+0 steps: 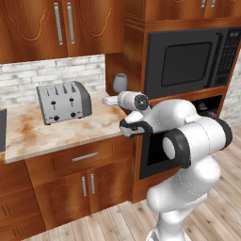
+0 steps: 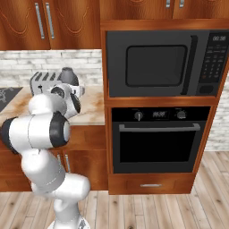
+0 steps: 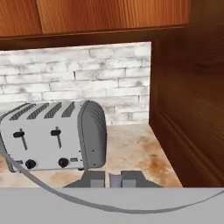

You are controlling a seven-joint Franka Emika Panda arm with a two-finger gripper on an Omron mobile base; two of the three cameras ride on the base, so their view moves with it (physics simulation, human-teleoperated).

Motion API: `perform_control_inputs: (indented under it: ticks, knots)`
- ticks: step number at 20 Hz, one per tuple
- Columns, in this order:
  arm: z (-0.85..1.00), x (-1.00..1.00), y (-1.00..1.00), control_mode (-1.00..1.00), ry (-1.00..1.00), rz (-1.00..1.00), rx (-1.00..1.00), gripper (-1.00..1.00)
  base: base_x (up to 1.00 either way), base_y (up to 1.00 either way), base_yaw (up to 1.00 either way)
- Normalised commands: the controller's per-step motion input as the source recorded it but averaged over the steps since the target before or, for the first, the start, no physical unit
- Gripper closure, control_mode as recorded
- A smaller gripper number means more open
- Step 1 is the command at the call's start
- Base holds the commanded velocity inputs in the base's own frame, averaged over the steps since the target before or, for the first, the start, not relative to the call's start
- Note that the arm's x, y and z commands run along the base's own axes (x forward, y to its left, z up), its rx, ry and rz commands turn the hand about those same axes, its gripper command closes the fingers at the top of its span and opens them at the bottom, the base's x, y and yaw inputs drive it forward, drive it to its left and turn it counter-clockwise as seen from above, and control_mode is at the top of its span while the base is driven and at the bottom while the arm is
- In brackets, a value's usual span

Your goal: Retrieve the wine glasses from the counter and place one next to each plate.

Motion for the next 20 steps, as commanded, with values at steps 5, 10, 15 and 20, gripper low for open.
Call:
perform_control_inputs:
  ticks: [5,10,15,20]
  knots:
    - [0.30,-0.92,-0.02,-1.00,-0.20,0.02,0.00,1.00,0.00,0.00,0.00]
    - [0.02,-0.46,0.00,-1.00,-0.04,0.02,0.00,1.00,0.00,0.00,0.00]
    - [0.00,-0.04,0.00,-1.00,0.00,0.00,0.00,1.00,0.00,0.00,0.00]
    - [0.48,-0.60,0.00,-1.00,0.00,0.00,0.02,1.00,0.00,0.00,0.00]
